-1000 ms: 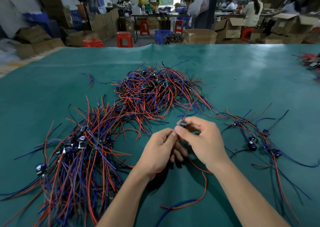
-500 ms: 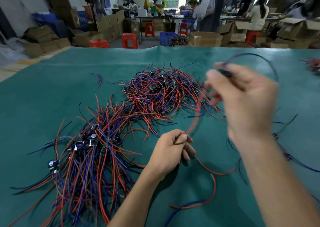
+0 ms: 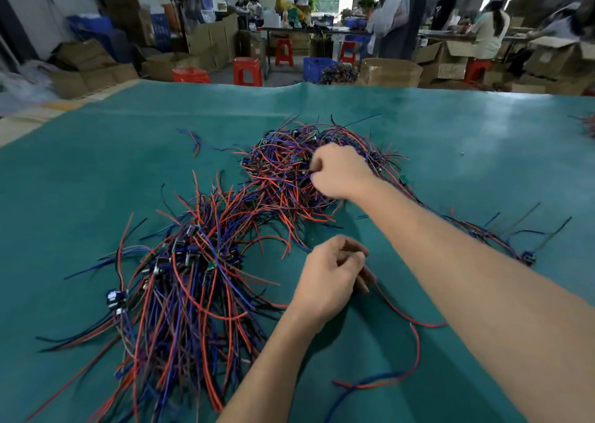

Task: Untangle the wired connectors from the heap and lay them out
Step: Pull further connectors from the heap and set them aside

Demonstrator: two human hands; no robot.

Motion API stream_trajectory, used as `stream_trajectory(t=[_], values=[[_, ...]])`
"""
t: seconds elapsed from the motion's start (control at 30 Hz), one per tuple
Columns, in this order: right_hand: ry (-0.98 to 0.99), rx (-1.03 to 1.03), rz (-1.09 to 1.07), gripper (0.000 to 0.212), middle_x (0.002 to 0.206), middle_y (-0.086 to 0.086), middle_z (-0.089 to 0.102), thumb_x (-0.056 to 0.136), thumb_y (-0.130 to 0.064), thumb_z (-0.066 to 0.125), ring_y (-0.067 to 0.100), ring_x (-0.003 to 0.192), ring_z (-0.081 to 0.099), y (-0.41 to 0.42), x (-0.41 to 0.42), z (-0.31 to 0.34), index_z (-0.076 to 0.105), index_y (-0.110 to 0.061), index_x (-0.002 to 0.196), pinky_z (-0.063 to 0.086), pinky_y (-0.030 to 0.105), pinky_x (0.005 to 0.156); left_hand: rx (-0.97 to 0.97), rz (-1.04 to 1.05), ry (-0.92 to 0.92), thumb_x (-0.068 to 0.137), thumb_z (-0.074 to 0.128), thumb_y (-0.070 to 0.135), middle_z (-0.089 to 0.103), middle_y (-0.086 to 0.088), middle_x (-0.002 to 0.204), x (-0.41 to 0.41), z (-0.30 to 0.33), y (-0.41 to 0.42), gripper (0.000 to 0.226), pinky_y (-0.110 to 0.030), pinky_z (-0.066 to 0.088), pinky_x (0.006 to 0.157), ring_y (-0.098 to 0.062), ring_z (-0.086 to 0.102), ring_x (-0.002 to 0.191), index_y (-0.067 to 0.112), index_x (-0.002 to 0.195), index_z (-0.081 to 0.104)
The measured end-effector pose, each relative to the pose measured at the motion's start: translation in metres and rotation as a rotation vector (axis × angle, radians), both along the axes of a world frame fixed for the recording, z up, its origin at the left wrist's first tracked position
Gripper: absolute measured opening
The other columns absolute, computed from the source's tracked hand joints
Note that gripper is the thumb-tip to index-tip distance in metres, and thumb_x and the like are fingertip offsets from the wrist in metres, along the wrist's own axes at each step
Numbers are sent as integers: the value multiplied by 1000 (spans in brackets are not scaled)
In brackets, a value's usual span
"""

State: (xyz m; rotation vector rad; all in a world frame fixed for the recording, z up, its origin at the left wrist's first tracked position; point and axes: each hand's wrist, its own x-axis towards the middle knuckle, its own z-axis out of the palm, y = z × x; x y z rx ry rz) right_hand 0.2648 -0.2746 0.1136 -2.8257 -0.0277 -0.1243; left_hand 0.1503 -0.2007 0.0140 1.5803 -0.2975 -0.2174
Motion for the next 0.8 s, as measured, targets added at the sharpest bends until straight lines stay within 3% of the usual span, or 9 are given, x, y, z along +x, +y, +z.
stream_trajectory(t=[0.13,0.27,0.33,0.43,0.53,0.67,0.73,0.8], values=[[29,-34,-75,35,134,11,63,89,-17,63,34,123,58,-43,12,-30,68,-25,123,48,38,102,-14,-9,0,98,46,1,70,-9,71,2,-4,1,14,-15,38,43,-12,56,49,4,99,59],[-32,156,-178,7,111,9,74,85,-25,79,30,111,65,-56,17,-40,74,-25,90,52,34,93,-11,-7,8,97,46,2,71,-8,70,3,-4,1,14,-15,39,44,-12,56,49,4,100,59],[-14,273,-205,14,102,6,76,80,-29,85,26,107,67,-57,16,-44,75,-23,87,52,32,88,-7,-5,6,97,46,2,71,-8,70,2,-4,1,14,-15,39,44,-13,57,49,4,99,59],[-50,356,-242,24,107,5,73,79,-34,87,27,107,65,-54,16,-48,70,-21,92,51,32,85,-9,-2,9,97,46,2,71,-9,70,1,-3,1,14,-15,39,44,-14,57,50,4,99,59],[-46,390,-281,25,108,9,72,75,-23,91,29,103,67,-44,19,-48,69,-22,86,51,31,80,-11,-2,13,98,46,2,72,-11,72,1,-2,2,14,-17,39,45,-15,57,51,3,100,59],[-40,597,-411,18,83,13,75,74,-3,82,32,76,75,-44,19,-47,71,-16,69,64,42,71,-32,6,31,98,45,1,72,-18,76,0,1,4,14,-21,39,45,-14,56,51,1,100,59],[-86,779,-479,19,71,11,72,76,4,73,27,59,68,-55,17,-45,68,-12,67,60,34,56,-35,14,35,98,45,-1,71,-22,77,0,2,3,14,-20,39,44,-11,55,48,0,101,58],[-139,997,-513,21,64,13,65,78,9,66,21,48,55,-72,10,-40,66,-9,68,46,25,44,-36,17,40,99,45,-2,69,-19,74,0,1,3,13,-19,39,42,-8,53,43,-2,102,58]])
